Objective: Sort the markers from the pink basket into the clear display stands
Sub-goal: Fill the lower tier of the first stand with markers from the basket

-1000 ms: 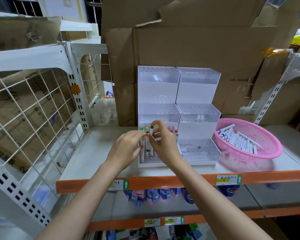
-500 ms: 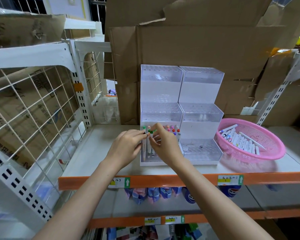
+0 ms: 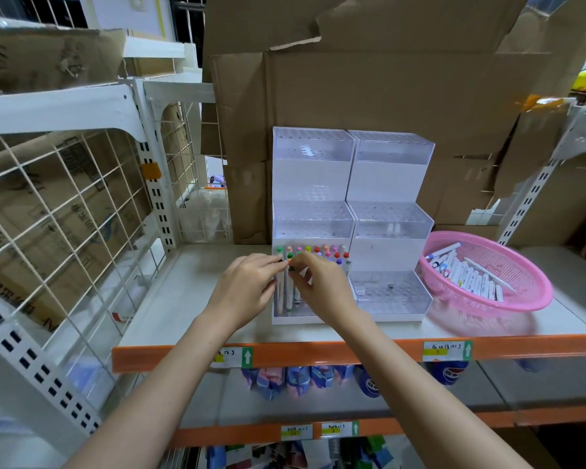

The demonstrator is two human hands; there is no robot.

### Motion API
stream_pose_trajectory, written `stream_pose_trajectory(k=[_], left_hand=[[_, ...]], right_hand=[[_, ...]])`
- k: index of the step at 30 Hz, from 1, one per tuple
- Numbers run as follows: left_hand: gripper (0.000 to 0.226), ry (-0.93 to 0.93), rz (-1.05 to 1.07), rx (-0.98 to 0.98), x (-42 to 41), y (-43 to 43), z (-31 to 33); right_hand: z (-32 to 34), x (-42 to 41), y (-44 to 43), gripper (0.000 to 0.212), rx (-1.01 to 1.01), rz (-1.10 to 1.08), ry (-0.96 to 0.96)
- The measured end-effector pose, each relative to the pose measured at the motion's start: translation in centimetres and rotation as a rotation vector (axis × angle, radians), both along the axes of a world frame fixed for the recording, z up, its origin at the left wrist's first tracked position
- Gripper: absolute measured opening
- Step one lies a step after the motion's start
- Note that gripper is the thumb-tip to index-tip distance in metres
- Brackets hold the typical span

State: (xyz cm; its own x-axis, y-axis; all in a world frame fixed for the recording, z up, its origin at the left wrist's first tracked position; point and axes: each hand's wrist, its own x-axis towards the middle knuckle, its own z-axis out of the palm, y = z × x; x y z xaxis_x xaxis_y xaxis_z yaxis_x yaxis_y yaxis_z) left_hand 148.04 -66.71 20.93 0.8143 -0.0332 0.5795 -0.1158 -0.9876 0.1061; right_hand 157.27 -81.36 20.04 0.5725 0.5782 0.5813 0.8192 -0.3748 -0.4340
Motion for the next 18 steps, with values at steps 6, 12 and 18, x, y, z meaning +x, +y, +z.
stream_pose_trajectory(k=[6, 12, 18], left_hand=[[0.043, 0.013, 0.008, -0.012, -0.2, 0.0, 0.0], [0.043, 0.024, 0.014, -0.016, -0.3, -0.3, 0.3], [0.041, 0.022, 0.030, -0.067, -0.5, -0.2, 0.9]], right_hand=[[0.7, -0.4, 0.0, 0.014, -0.032, -0.108, -0.026], [1.0, -0.5, 0.3, 0.017, -0.047, -0.167, -0.083], [1.5, -0.8, 0.1, 0.020, -0.061, -0.183, -0.177]])
